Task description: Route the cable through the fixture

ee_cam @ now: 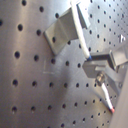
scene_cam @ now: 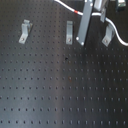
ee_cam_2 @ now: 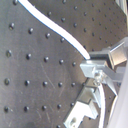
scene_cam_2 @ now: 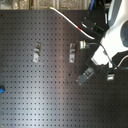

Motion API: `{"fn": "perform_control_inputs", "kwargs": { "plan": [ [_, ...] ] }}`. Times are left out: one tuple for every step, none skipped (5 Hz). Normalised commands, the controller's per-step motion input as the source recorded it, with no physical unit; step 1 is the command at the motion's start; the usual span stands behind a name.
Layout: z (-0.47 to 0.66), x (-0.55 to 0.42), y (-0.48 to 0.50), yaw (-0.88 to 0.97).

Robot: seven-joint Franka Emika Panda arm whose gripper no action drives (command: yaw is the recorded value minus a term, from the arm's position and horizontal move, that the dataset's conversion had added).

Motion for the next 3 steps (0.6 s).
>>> {"fn": "perform_control_inputs", "kwargs": {
  "plan": [
    [0.07,-0.011,0.38,0.39],
    [0.57,0.118,0.111,0.0],
    [0.35,0.045,0.023,-0.06]
  ]
}}
